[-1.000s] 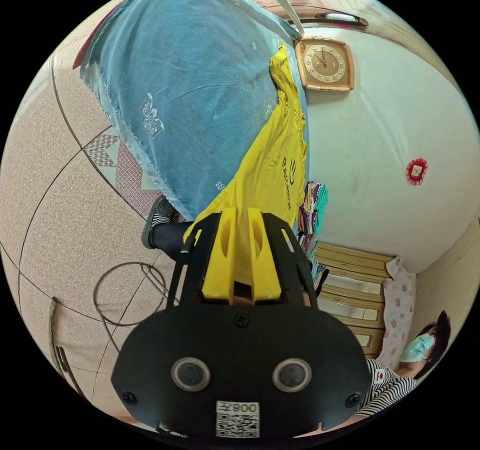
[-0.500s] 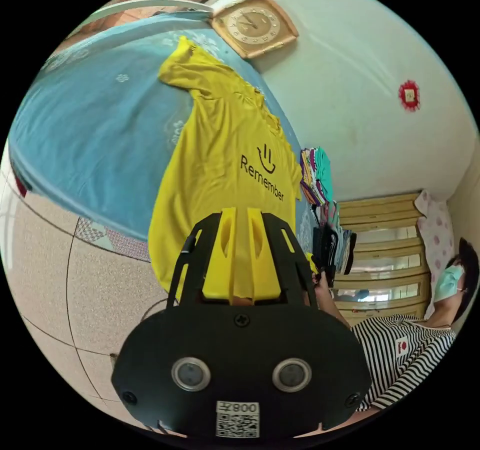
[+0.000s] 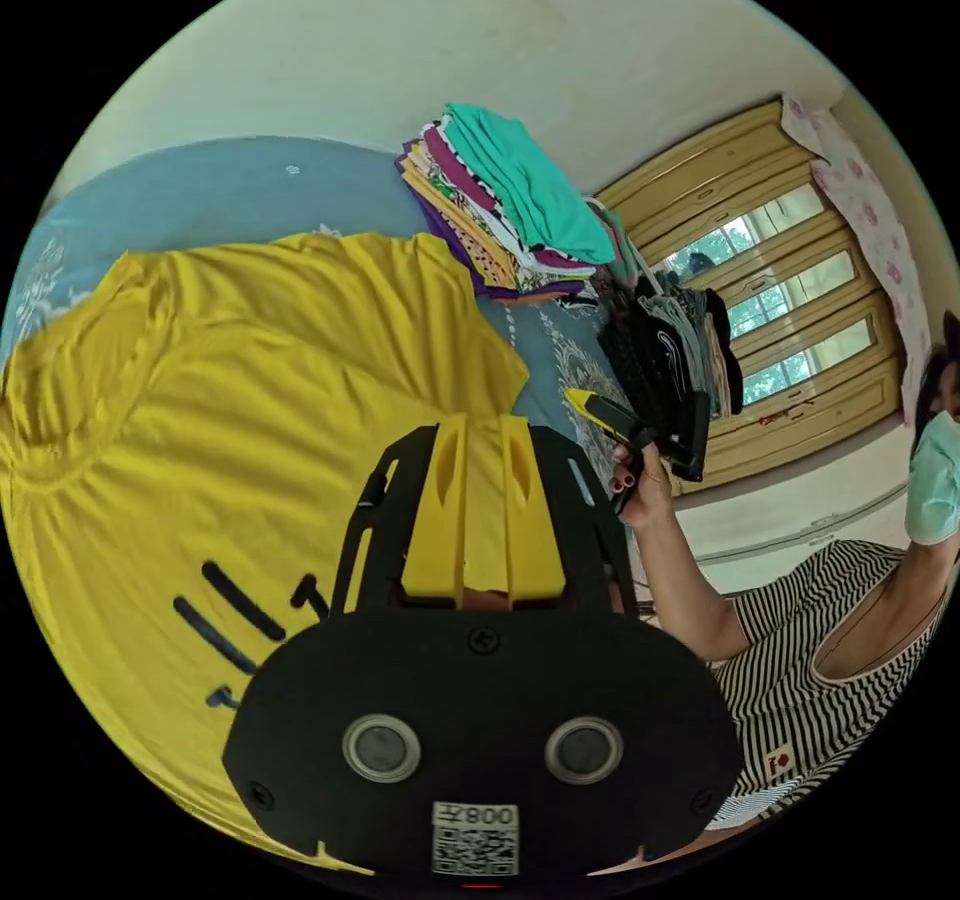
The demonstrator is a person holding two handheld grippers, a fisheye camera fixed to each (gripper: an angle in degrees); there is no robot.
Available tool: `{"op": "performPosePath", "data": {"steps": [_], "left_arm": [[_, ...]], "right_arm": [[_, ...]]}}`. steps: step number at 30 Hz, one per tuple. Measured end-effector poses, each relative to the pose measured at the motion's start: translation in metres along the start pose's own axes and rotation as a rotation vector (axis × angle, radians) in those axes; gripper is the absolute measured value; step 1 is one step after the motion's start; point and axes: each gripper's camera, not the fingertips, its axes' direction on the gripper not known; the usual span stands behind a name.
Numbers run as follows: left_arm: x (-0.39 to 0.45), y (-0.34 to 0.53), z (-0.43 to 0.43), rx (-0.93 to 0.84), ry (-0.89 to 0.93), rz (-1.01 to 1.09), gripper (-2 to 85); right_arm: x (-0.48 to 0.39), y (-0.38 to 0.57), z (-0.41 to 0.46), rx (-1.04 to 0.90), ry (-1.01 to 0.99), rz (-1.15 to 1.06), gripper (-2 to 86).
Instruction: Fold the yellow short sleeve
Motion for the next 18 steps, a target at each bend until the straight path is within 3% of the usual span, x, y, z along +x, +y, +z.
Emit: {"op": "performPosePath", "data": {"steps": [11, 18], "left_arm": [[-0.049, -0.224, 0.174, -0.127, -0.237, 0.299, 8.1], [-0.088, -0.313, 0.245, -0.137, -0.285, 0.305, 8.5]], "right_arm": [[-0.037, -0.031, 0.054, -0.028, 0.075, -0.084, 8.4], [-0.062, -0.054, 0.085, -0.112, 0.159, -0.144, 6.7]]}}
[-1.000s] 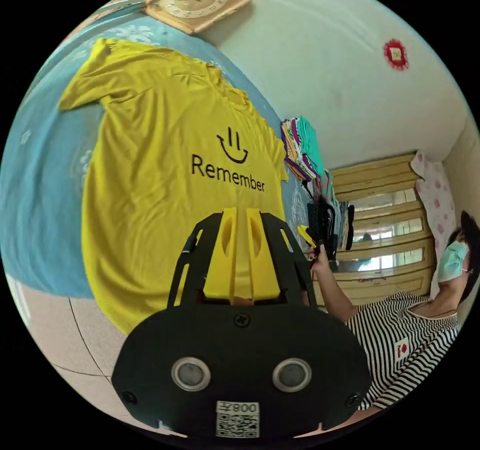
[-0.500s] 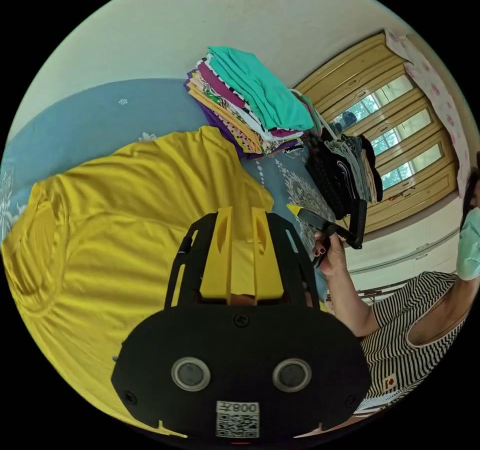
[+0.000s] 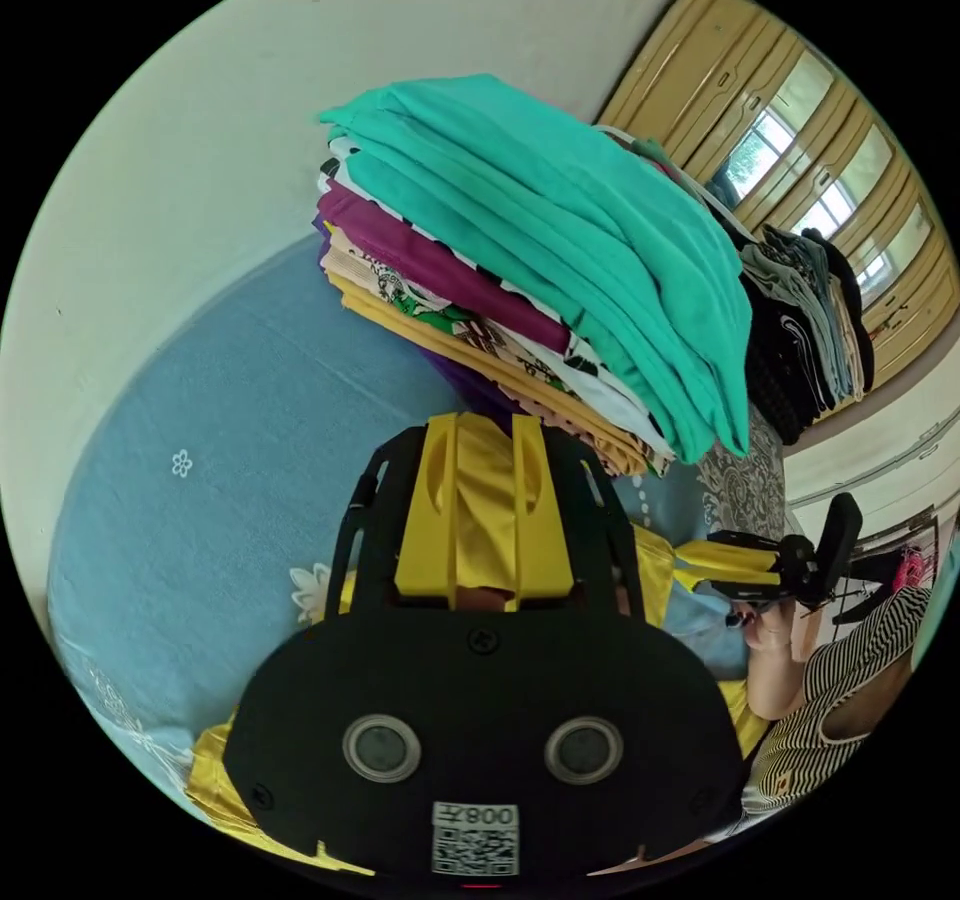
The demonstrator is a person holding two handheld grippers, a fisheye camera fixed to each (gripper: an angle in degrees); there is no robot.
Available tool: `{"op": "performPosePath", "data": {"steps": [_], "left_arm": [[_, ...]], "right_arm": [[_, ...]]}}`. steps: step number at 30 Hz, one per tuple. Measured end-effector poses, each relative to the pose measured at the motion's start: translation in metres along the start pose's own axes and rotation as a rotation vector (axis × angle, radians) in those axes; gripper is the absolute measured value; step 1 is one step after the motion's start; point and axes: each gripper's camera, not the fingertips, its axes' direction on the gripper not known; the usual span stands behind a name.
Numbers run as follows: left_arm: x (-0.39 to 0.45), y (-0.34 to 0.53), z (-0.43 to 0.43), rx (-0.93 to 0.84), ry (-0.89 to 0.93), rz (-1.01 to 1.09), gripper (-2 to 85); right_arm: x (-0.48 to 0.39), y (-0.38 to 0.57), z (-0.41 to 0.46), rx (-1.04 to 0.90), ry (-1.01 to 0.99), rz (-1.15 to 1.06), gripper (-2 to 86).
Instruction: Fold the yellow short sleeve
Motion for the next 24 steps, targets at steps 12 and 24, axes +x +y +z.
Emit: {"op": "performPosePath", "data": {"steps": [12, 24], "left_arm": [[-0.055, -0.062, 0.076, -0.158, -0.093, 0.102, 2.6], [-0.149, -0.047, 0.005, 0.092, 0.049, 0.013, 1.4]], "right_arm": [[-0.004, -0.027, 0.015, 0.012, -0.072, 0.036, 3.2], [-0.018, -0.033, -0.003, 0.189, -0.268, -0.131, 1.1]]}}
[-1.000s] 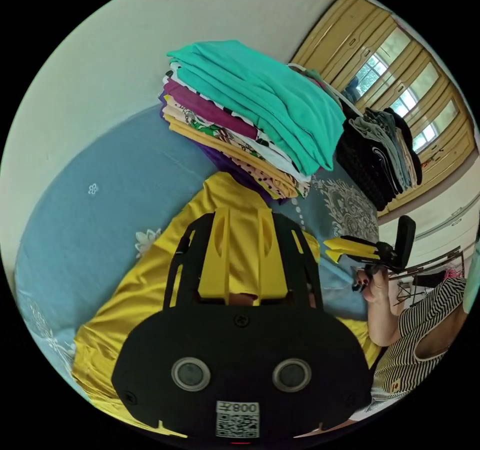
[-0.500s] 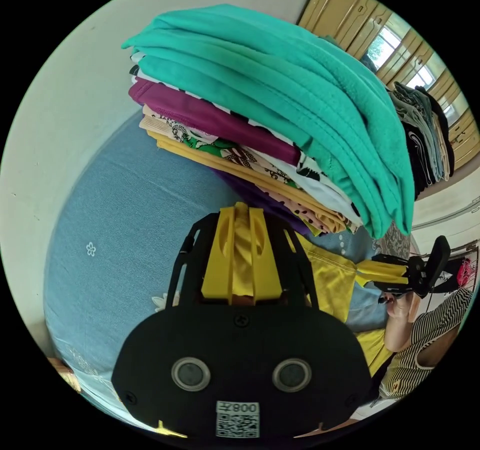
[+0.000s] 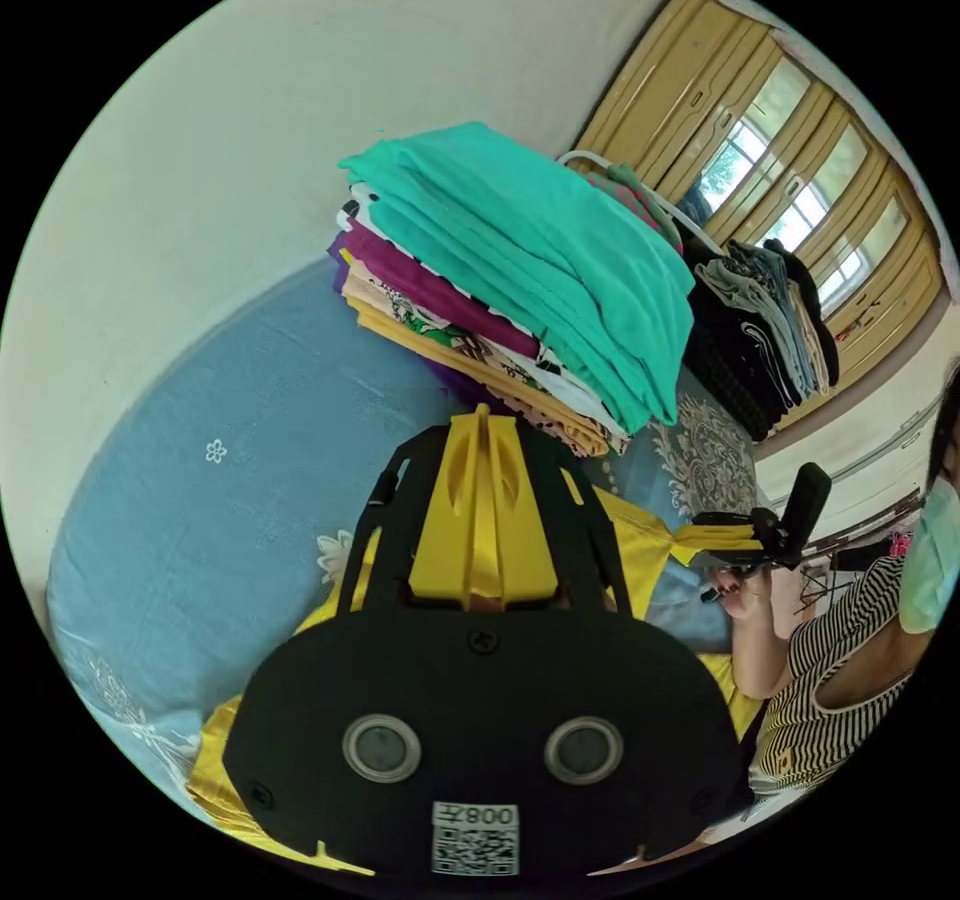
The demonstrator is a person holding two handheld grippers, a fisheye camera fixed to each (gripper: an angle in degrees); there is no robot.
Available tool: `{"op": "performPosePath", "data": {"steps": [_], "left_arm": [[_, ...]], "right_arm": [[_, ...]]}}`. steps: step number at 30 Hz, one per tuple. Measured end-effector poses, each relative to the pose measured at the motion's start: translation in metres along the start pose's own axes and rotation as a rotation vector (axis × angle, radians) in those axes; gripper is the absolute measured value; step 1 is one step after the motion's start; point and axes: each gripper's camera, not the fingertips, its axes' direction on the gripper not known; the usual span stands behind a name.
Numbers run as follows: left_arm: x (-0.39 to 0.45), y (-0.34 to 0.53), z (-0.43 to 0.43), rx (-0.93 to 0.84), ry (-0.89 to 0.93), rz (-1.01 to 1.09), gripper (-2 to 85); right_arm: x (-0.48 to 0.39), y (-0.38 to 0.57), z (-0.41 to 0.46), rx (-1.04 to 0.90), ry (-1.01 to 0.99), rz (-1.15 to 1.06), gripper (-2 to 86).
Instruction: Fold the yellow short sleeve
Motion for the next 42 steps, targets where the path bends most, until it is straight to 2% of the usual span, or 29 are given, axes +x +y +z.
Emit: {"op": "performPosePath", "data": {"steps": [6, 8, 13, 18, 31, 38, 42], "left_arm": [[-0.074, 0.056, -0.061, 0.122, 0.077, -0.187, 1.4], [-0.103, 0.082, -0.078, 0.135, 0.075, -0.253, 1.5], [-0.15, 0.125, -0.086, 0.1, 0.083, -0.359, 1.5], [-0.179, 0.142, -0.084, 0.063, 0.078, -0.391, 1.8], [-0.224, 0.166, -0.11, 0.055, 0.064, -0.443, 6.8], [-0.228, 0.19, -0.137, 0.151, -0.032, -0.517, 7.6], [-0.217, 0.188, -0.142, 0.203, -0.017, -0.483, 7.5]], "right_arm": [[-0.012, -0.006, -0.002, 0.015, -0.326, -0.185, 1.0], [-0.02, -0.008, 0.003, -0.01, -0.373, -0.245, 1.0], [-0.045, -0.012, 0.043, -0.218, -0.408, -0.358, 1.0], [-0.063, -0.011, 0.077, -0.374, -0.34, -0.424, 1.1], [-0.085, -0.006, 0.131, -0.541, -0.285, -0.531, 1.7], [-0.093, -0.002, 0.151, -0.613, -0.283, -0.578, 1.4], [-0.097, 0.0, 0.162, -0.645, -0.324, -0.599, 0.8]]}}
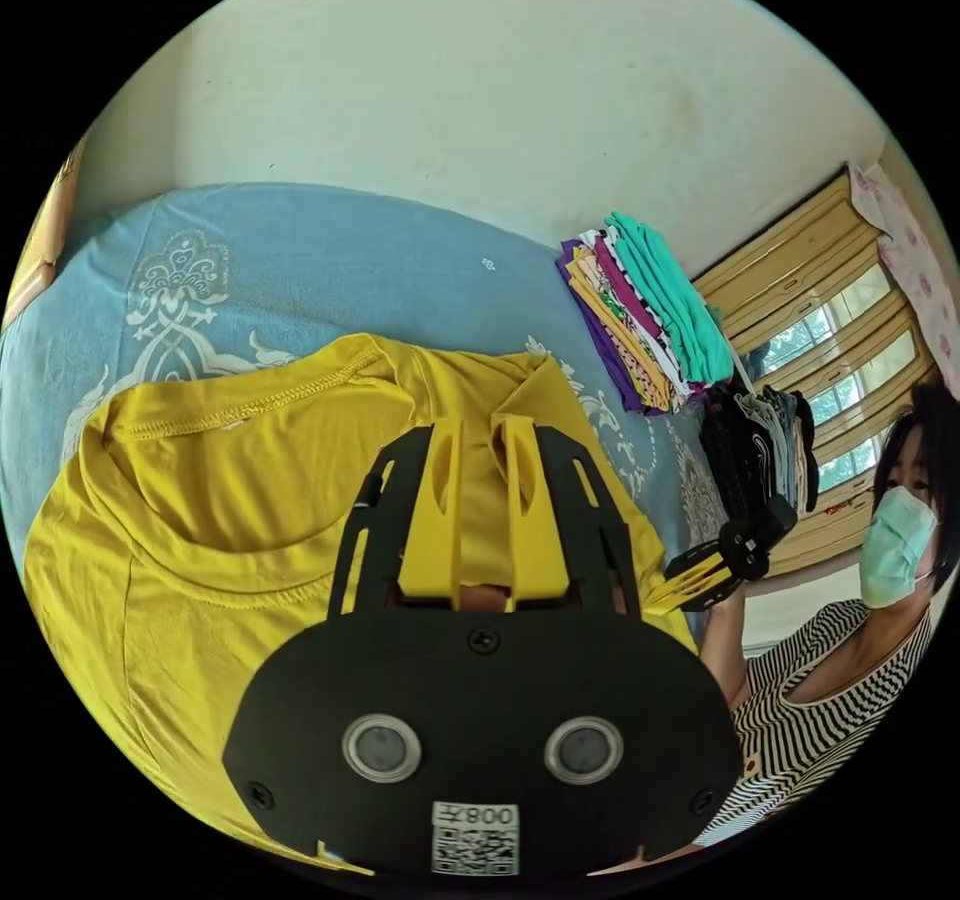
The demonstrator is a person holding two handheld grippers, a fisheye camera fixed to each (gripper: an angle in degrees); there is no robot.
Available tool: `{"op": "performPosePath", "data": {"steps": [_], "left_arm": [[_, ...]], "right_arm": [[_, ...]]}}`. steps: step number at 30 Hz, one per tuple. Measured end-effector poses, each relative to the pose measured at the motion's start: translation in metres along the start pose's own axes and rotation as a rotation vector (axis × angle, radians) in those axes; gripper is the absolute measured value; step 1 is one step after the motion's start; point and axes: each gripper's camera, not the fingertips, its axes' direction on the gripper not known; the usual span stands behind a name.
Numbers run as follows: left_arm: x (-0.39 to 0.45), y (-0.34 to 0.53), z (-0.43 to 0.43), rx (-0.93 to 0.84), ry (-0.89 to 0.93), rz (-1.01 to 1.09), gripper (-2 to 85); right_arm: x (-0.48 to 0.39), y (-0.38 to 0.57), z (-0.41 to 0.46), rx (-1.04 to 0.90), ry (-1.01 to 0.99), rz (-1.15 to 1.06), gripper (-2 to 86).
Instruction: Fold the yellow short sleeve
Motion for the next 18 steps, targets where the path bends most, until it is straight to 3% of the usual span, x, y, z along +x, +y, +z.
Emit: {"op": "performPosePath", "data": {"steps": [6, 10, 18], "left_arm": [[0.027, -0.019, 0.027, -0.043, 0.033, 0.1, 7.9], [0.052, -0.049, 0.06, -0.109, -0.02, 0.192, 8.7], [0.099, -0.06, 0.115, -0.292, -0.255, 0.398, 7.4]], "right_arm": [[0.012, 0.007, -0.017, 0.136, 0.072, 0.09, 0.9], [0.017, 0.011, -0.019, 0.143, 0.25, 0.195, 2.5], [0.007, 0.007, -0.01, 0.15, 0.335, 0.139, 6.4]]}}
